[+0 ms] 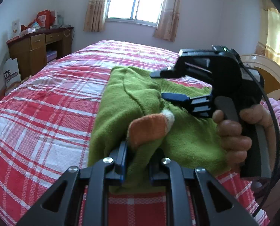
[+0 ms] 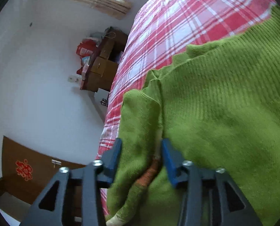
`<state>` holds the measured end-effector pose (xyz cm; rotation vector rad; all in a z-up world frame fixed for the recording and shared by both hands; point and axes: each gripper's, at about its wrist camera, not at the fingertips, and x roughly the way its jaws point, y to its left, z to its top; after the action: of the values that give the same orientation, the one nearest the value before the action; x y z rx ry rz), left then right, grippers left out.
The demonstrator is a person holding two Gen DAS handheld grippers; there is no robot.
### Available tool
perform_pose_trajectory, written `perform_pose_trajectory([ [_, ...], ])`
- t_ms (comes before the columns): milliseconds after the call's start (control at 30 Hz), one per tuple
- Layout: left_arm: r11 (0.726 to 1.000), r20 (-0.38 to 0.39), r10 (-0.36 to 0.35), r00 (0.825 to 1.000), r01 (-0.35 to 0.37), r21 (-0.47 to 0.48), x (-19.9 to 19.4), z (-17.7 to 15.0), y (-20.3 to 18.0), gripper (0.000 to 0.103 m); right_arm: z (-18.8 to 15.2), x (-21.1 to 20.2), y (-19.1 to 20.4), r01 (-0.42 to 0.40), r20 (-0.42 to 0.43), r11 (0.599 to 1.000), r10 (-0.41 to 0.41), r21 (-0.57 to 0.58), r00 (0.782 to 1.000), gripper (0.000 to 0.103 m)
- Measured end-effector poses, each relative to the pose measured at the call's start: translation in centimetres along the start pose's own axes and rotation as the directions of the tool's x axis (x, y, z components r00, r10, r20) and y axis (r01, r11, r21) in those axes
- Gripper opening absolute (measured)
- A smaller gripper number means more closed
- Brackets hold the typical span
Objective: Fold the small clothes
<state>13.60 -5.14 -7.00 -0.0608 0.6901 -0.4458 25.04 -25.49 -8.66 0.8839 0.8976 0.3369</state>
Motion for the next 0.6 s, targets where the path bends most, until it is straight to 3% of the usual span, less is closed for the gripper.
perform_pose_trajectory([
  [33,1.000,0.000,-0.001,1.000,0.001,-0.001,0.1,0.0,0.0,0.018,0.0,0.2,0.3,0.003,-0.002,1.000,-0.003,-0.009,1.000,0.058],
  [167,1.000,0.001,-0.004,1.000,0.004,-0.007,0.3,0.1,0.2,0.018,-0.1,1.5,1.5,0.047,0.015,0.997,-0.046,-0.060,0.999,0.060],
  [200,1.000,0.001,-0.008,1.000,0.008,-0.010,0.2,0.1,0.2,0.018,-0.2,1.9,1.9,0.066,0.016,0.994,-0.065,-0.085,0.998,0.057],
  [233,1.000,-0.001,-0.011,1.000,0.011,-0.014,0.2,0.0,0.2,0.019,-0.3,2.3,2.3,0.079,0.015,0.991,-0.078,-0.107,0.997,0.039],
  [300,0.999,-0.005,-0.021,1.000,0.021,-0.027,0.2,0.1,0.4,0.020,-0.5,3.4,2.6,0.122,-0.015,0.982,-0.126,-0.143,0.992,0.018],
  [500,0.999,-0.005,-0.042,0.999,0.042,-0.035,0.0,0.4,0.4,0.018,-0.5,1.9,4.3,0.155,0.055,0.970,-0.147,-0.190,0.988,0.012],
  [600,1.000,0.013,-0.028,1.000,0.027,0.013,-0.6,0.7,-0.7,0.017,-0.1,0.1,5.2,0.175,0.081,0.954,-0.160,-0.243,0.984,0.012],
])
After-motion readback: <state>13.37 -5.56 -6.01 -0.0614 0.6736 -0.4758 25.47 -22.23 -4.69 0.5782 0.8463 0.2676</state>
